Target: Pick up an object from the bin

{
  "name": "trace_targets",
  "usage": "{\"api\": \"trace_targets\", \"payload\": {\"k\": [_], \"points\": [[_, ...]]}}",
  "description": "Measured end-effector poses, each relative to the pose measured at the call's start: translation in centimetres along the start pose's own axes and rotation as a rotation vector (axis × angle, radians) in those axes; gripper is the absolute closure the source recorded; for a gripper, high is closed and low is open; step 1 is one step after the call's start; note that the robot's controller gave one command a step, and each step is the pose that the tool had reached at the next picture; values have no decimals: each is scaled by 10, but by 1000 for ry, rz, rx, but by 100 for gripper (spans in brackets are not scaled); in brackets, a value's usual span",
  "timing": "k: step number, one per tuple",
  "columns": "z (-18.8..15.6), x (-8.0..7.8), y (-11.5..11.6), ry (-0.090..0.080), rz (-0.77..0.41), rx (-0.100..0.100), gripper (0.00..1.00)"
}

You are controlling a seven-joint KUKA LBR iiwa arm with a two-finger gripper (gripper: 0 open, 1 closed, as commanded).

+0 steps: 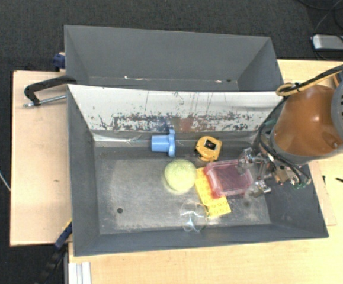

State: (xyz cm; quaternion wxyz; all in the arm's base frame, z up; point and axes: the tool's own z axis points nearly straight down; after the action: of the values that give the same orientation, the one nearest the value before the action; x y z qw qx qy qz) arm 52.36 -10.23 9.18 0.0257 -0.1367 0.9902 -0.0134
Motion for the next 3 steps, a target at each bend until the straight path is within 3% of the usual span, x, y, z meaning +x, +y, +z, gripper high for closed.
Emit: {"api": "trace_targets", "payload": {"k": [2, 3], "points": [[-3, 0, -1, 1, -2, -2, 100], [-3, 3, 1, 10, -5, -6, 100]]}}
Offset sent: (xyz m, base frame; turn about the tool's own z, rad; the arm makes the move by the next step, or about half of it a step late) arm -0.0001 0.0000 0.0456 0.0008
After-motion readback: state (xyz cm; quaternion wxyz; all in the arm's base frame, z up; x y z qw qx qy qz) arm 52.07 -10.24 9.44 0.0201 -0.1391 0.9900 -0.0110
